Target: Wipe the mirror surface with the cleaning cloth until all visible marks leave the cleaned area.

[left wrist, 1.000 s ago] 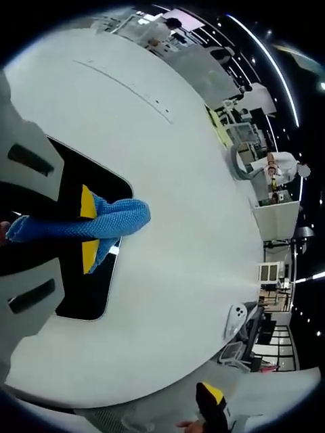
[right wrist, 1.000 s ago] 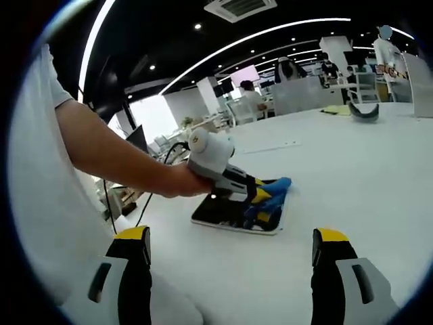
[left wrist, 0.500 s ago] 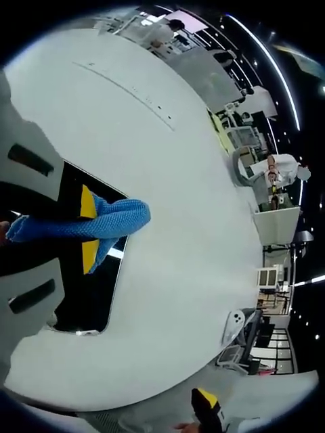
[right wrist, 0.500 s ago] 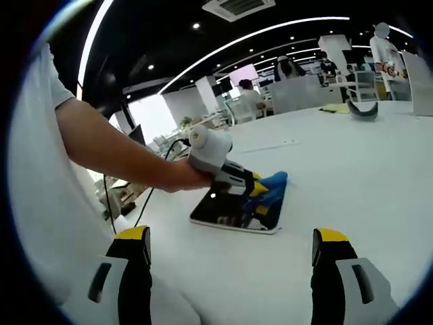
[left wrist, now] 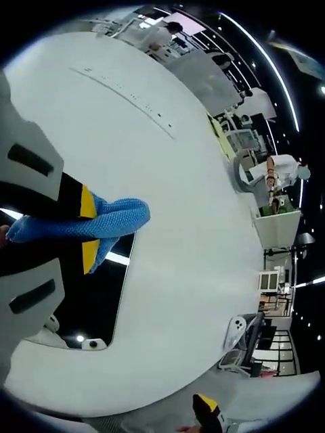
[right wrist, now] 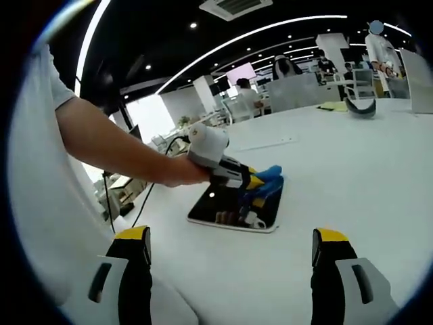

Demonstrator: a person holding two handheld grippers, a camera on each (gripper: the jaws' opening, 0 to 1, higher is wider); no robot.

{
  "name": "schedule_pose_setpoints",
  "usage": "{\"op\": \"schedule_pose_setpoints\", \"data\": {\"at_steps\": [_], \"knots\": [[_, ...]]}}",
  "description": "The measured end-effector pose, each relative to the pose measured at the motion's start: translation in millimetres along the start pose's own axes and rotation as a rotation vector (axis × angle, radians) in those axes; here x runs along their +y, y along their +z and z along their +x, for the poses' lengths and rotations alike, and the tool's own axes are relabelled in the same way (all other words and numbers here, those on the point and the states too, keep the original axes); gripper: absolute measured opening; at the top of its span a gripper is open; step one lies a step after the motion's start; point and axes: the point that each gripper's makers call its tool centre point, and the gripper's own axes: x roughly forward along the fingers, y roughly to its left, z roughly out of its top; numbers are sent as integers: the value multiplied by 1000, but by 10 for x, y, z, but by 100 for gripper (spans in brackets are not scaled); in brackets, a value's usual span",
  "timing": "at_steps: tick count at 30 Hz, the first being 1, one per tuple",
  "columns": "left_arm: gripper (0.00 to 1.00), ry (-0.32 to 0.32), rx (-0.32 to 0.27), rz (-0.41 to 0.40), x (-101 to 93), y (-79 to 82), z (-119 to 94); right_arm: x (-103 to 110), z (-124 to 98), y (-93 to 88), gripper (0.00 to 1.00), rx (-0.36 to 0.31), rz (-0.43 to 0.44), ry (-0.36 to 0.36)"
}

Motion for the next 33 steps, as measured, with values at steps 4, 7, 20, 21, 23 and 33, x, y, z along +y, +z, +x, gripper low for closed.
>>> {"op": "schedule_pose_setpoints", "data": {"at_steps": [4, 7, 20, 21, 23, 33], "knots": [[7, 8, -1, -7, 51, 1, -5, -2, 5, 13, 99, -1, -2, -1], [7, 10, -2, -5, 82, -6, 6, -20, 10, 10, 99, -1, 1, -5], [7, 35, 0, -9, 185, -9, 9, -29, 28, -20, 99, 5, 14, 0], [7, 36, -1, -13, 188, -10, 10, -30, 28, -22, 99, 6, 15, 0], [7, 40, -5, -21, 189, -13, 10, -16, 27, 4, 96, -11, -1, 9], [6, 80, -14, -54, 178, -14, -4, -9, 47, 17, 98, -10, 4, 12]]}}
